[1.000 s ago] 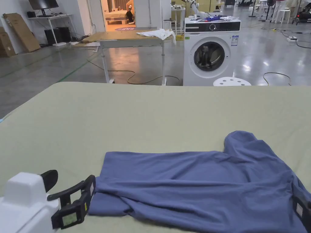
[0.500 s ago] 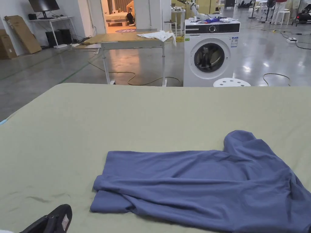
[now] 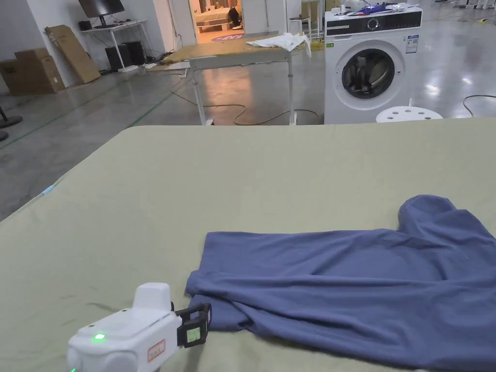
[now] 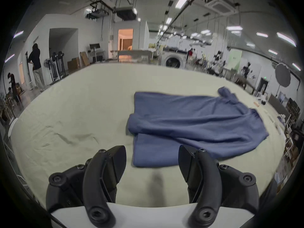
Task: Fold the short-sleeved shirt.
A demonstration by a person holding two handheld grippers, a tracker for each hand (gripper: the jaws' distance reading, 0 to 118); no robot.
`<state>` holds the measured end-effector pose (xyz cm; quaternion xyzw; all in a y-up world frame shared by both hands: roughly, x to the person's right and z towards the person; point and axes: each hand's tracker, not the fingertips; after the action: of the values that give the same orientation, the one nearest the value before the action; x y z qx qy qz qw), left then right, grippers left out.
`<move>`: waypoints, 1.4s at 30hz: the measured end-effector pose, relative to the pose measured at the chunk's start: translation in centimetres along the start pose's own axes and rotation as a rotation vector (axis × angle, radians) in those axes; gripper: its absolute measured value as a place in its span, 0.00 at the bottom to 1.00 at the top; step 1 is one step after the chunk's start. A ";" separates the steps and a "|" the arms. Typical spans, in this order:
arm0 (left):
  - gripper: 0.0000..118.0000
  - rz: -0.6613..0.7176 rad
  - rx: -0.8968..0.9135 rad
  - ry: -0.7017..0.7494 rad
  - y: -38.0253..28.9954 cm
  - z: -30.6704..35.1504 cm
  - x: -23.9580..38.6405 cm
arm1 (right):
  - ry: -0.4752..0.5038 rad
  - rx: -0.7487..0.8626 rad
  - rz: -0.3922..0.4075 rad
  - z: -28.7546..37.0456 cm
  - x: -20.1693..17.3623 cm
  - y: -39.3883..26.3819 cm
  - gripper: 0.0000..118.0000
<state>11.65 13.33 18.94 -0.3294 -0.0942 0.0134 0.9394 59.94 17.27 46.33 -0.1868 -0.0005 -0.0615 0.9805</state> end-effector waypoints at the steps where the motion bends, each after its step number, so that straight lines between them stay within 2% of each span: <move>1: 0.59 -0.007 -0.030 0.019 0.0 -1.6 -0.2 | -0.008 -0.008 -0.005 0.0 0.3 -0.2 0.00; 3: 0.57 0.009 -0.090 0.043 -0.2 -3.9 -0.7 | -0.025 -0.023 -0.010 0.1 0.9 -0.5 0.00; 5: 0.50 0.050 -0.150 0.033 -1.0 -5.3 -0.6 | -0.044 -0.032 -0.012 0.2 1.3 -0.6 0.00; 6: 0.48 0.020 -0.113 0.052 -1.2 -4.9 -0.2 | -0.053 -0.040 -0.014 0.1 1.5 -0.8 0.00; 7: 0.42 -0.025 -0.084 0.068 -1.0 -4.6 0.1 | -0.060 -0.047 -0.018 0.0 1.8 -1.0 0.00; 9: 0.16 -0.067 -0.104 0.078 -0.5 -4.7 0.6 | -0.062 -0.065 -0.034 -0.3 2.2 -1.2 0.00; 10: 0.07 -0.106 -0.108 0.093 -0.6 -4.5 1.1 | -0.061 -0.076 -0.043 -0.7 2.4 -1.2 0.00; 13: 0.05 -0.148 -0.147 0.099 -0.7 -5.6 2.0 | -0.061 -0.094 -0.046 -2.5 3.0 -0.6 0.00; 14: 0.05 -0.165 -0.155 0.102 -0.8 -5.9 2.2 | -0.065 -0.095 -0.041 -3.4 3.3 -0.3 0.06; 16: 0.05 -0.179 -0.170 0.103 -0.8 -6.3 2.2 | -0.072 -0.115 -0.038 -5.8 4.2 0.7 0.38; 17: 0.05 -0.188 -0.176 0.104 -0.7 -6.4 2.3 | -0.069 -0.160 -0.041 -7.3 4.9 1.1 0.50; 18: 0.05 -0.190 -0.177 0.103 -0.6 -6.1 2.4 | -0.066 -0.167 -0.047 -8.7 5.4 1.5 0.51; 21: 0.05 -0.185 -0.184 0.099 -0.5 -6.3 2.1 | -0.138 -0.208 -0.111 -13.2 7.8 2.1 0.51; 23: 0.05 -0.169 -0.183 0.096 -0.6 -6.1 2.1 | -0.160 -0.243 -0.187 -16.4 9.6 1.7 0.51; 24: 0.05 -0.167 -0.181 0.095 -0.6 -6.1 2.1 | -0.182 -0.270 -0.192 -17.8 10.6 1.1 0.51; 25: 0.05 -0.169 -0.177 0.096 -0.7 -6.0 2.1 | -0.221 -0.330 -0.179 -19.0 11.1 0.5 0.51; 26: 0.05 -0.173 -0.173 0.097 -0.8 -5.9 2.2 | -0.237 -0.391 -0.158 -20.0 11.2 -0.1 0.44; 27: 0.05 -0.175 -0.171 0.099 -0.9 -5.9 2.3 | -0.218 -0.424 -0.116 -20.4 11.0 -0.9 0.31; 29: 0.05 -0.172 -0.169 0.102 -0.9 -5.9 2.2 | -0.231 -0.332 -0.017 -19.3 9.6 -0.9 0.21; 30: 0.05 -0.168 -0.167 0.103 -0.9 -6.0 2.3 | -0.226 -0.363 -0.004 -19.4 9.2 -0.5 0.07; 33: 0.02 -0.195 -0.191 0.072 -0.2 -5.7 1.9 | -0.241 -0.390 0.007 -19.8 8.7 0.2 0.04; 34: 0.01 -0.191 -0.166 0.055 0.3 -4.8 1.6 | -0.276 -0.365 0.020 -19.4 8.6 0.5 0.04; 36: 0.01 -0.156 -0.092 0.040 0.8 -1.9 0.9 | -0.367 -0.304 0.137 -17.6 7.7 1.5 0.04; 38: 0.01 -0.084 -0.044 0.004 1.2 1.3 -0.3 | -0.326 -0.301 0.117 -15.7 8.1 2.3 0.04; 42: 0.01 -0.025 -0.050 -0.055 -0.2 6.1 -2.2 | -0.331 -0.275 0.067 -11.4 8.8 2.4 0.04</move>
<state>8.34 16.73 23.38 -0.3513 -0.1243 0.0080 0.9279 68.71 14.28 35.08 -0.3260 -0.1468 0.0032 0.9339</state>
